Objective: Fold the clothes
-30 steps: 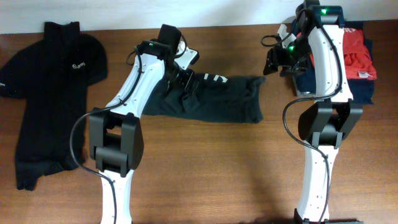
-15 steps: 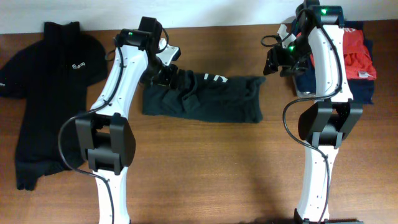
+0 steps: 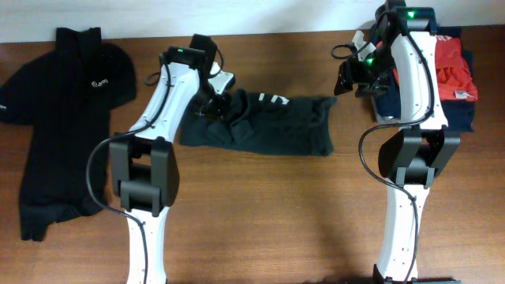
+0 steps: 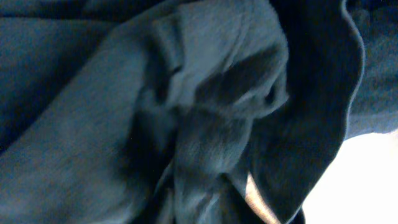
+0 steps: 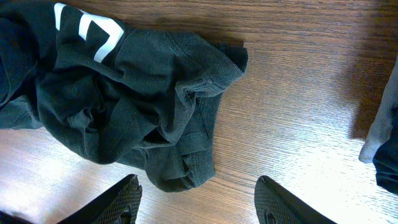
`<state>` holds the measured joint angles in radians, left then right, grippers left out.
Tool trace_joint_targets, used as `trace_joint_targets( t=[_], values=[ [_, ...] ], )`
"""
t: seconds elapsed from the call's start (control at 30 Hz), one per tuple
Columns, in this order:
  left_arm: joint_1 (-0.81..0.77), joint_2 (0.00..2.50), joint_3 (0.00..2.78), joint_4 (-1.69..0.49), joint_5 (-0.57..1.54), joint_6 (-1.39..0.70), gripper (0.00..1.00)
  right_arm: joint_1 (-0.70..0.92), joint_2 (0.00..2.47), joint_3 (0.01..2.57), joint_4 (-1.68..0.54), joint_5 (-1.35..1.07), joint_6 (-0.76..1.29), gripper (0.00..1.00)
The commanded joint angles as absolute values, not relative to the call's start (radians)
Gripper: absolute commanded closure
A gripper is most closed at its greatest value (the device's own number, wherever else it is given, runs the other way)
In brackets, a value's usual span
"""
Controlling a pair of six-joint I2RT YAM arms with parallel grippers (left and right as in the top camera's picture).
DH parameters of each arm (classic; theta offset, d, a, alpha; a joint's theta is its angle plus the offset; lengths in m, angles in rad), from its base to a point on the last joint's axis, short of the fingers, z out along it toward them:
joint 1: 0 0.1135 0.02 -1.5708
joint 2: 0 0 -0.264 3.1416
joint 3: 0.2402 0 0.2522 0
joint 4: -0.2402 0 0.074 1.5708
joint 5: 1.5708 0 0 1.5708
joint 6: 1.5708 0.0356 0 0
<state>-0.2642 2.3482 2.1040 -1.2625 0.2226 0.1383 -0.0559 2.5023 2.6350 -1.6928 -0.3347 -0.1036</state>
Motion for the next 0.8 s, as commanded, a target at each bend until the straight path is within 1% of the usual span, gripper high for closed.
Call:
trace_joint_targets(
  t=[0.0, 0.07, 0.43, 0.47, 0.5, 0.53, 0.57, 0.6, 0.77],
  values=[
    [-0.314, 2.373, 2.091, -1.242, 0.237, 0.143, 0.93, -0.051, 2.46, 2.658, -1.694, -0.348, -0.097, 0.37],
    [-0.337, 2.373, 2.093, -1.219, 0.258, 0.143, 0.99, -0.051, 2.46, 2.658, -1.691, -0.348, -0.097, 0.37],
    [-0.419, 2.371, 2.127, -1.225, 0.274, 0.143, 0.99, -0.051, 2.46, 2.658, -1.687, -0.348, -0.097, 0.36],
    [-0.437, 2.371, 2.127, -1.226, 0.273, 0.143, 0.53, -0.051, 2.46, 2.658, -1.687, -0.348, -0.097, 0.36],
    [-0.443, 2.371, 2.127, -1.226, 0.273, 0.143, 0.31, -0.051, 2.46, 2.658, -1.687, -0.348, -0.097, 0.36],
    [-0.444, 2.371, 2.128, -1.227, 0.273, 0.143, 0.14, -0.051, 2.46, 2.658, -1.687, -0.348, -0.097, 0.36],
    [-0.445, 2.371, 2.13, -1.229, 0.273, 0.143, 0.04, -0.051, 2.46, 2.658, -1.689, -0.348, -0.096, 0.36],
    [-0.444, 2.371, 2.139, -1.238, 0.272, 0.143, 0.01, -0.051, 2.46, 2.658, -1.693, -0.349, -0.096, 0.36],
    [-0.418, 2.367, 2.251, -1.329, 0.269, 0.144, 0.01, -0.051, 2.461, 2.616, -1.698, -0.402, -0.097, 0.36]
  ],
)
